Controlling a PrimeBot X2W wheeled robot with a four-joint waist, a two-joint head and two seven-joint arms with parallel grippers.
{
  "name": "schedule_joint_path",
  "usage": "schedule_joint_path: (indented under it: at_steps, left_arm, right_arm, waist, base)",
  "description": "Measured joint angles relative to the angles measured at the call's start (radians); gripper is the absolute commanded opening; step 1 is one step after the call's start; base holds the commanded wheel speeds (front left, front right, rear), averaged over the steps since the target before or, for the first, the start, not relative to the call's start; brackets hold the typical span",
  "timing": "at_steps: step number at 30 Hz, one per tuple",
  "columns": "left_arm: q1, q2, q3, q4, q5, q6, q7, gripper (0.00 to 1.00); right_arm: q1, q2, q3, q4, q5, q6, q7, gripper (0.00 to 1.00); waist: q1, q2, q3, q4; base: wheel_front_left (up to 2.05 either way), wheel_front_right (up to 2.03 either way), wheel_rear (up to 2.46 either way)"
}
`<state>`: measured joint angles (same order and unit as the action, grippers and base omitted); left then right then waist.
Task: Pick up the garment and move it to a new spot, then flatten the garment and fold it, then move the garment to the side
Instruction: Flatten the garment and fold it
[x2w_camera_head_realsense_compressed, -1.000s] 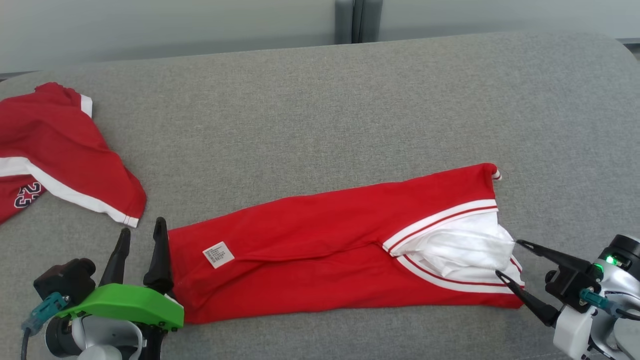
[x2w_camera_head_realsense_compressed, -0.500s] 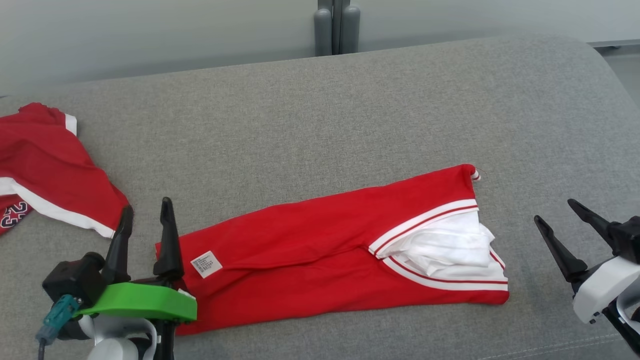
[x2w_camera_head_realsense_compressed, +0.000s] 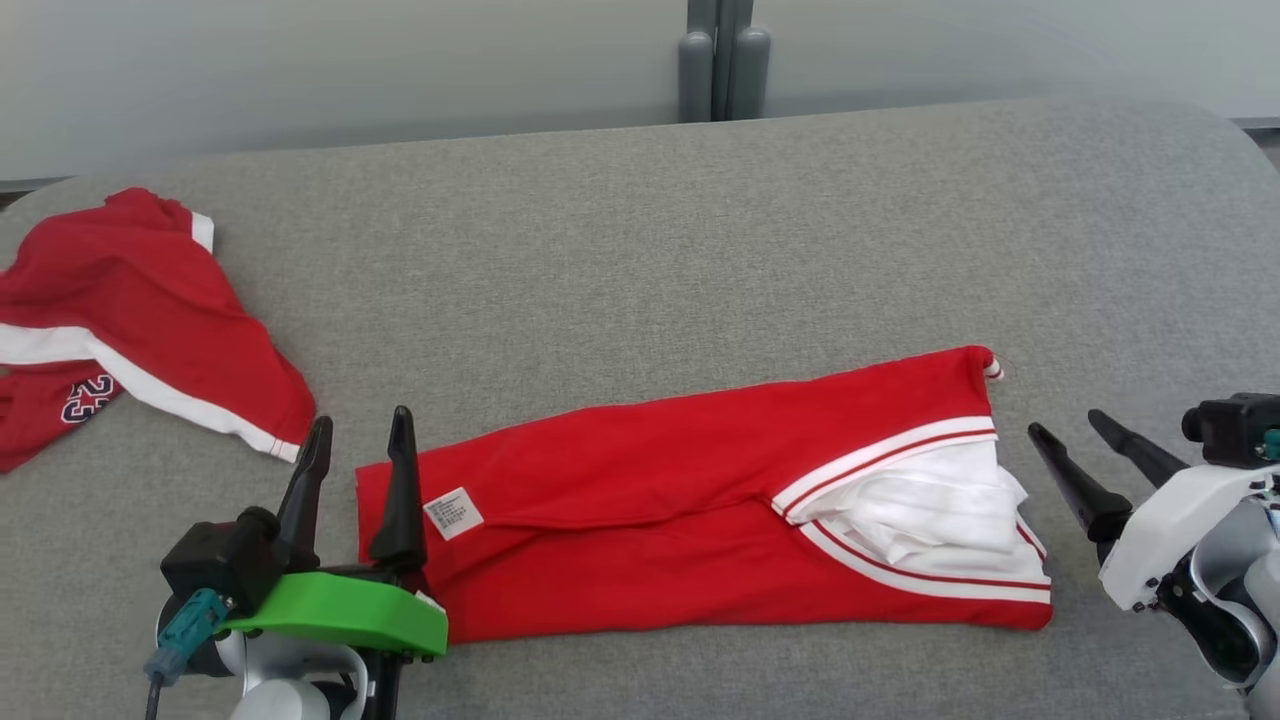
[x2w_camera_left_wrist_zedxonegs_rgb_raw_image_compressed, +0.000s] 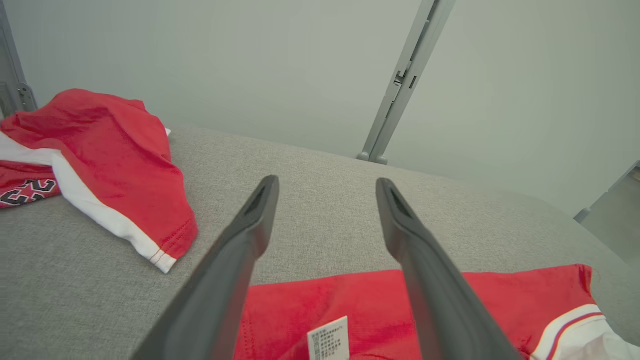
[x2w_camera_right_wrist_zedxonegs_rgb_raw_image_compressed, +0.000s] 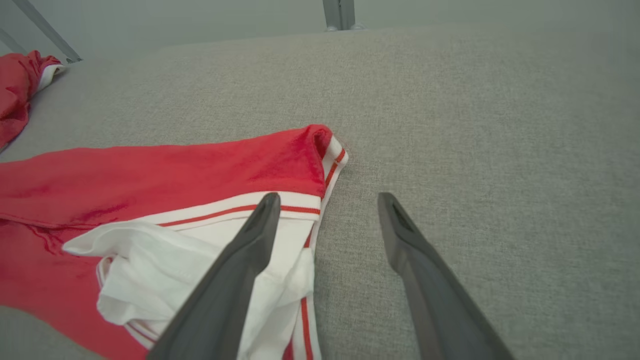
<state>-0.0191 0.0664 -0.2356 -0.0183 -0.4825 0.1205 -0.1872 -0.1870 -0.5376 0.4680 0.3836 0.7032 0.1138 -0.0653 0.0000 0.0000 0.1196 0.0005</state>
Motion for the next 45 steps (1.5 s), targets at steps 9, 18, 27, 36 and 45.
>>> schedule_joint_path:
  at_steps: [9, 18, 27, 36, 45]
  left_arm:
    - [0.0, -0.01, -0.006, -0.002, 0.011, 0.0, -0.017, 1.0]
    - [0.0, -0.012, 0.009, -0.003, 0.014, 0.002, -0.027, 1.0]
    - [0.0, -0.013, 0.026, -0.002, 0.021, 0.003, -0.034, 1.0]
    - [0.003, -0.015, 0.047, 0.001, 0.029, 0.003, -0.035, 1.0]
    - [0.018, -0.016, 0.055, 0.0, 0.049, 0.003, -0.035, 1.0]
  right_arm:
    - [-0.015, 0.011, 0.013, 0.072, 0.09, 0.0, 0.162, 1.0]
    - [-0.027, 0.043, 0.013, 0.124, 0.145, 0.0, 0.239, 1.0]
    - [-0.046, 0.063, 0.05, 0.127, 0.148, 0.001, 0.256, 0.38]
    - [-0.078, 0.08, 0.095, 0.133, 0.105, 0.009, 0.238, 0.0]
    - [-0.111, 0.086, 0.087, 0.163, 0.106, 0.011, 0.211, 0.0]
  waist:
    - [0.0, 0.0, 0.008, 0.069]
    - [0.0, 0.0, 0.022, 0.112]
    - [0.0, 0.0, 0.022, 0.112]
    - [0.0, 0.0, 0.011, 0.091]
    - [0.0, 0.0, -0.002, 0.049]
  base:
    - [0.0, 0.0, 0.0]
    - [0.0, 0.0, 0.0]
    - [0.0, 0.0, 0.0]
    - [0.0, 0.0, 0.0]
    - [0.0, 0.0, 0.0]
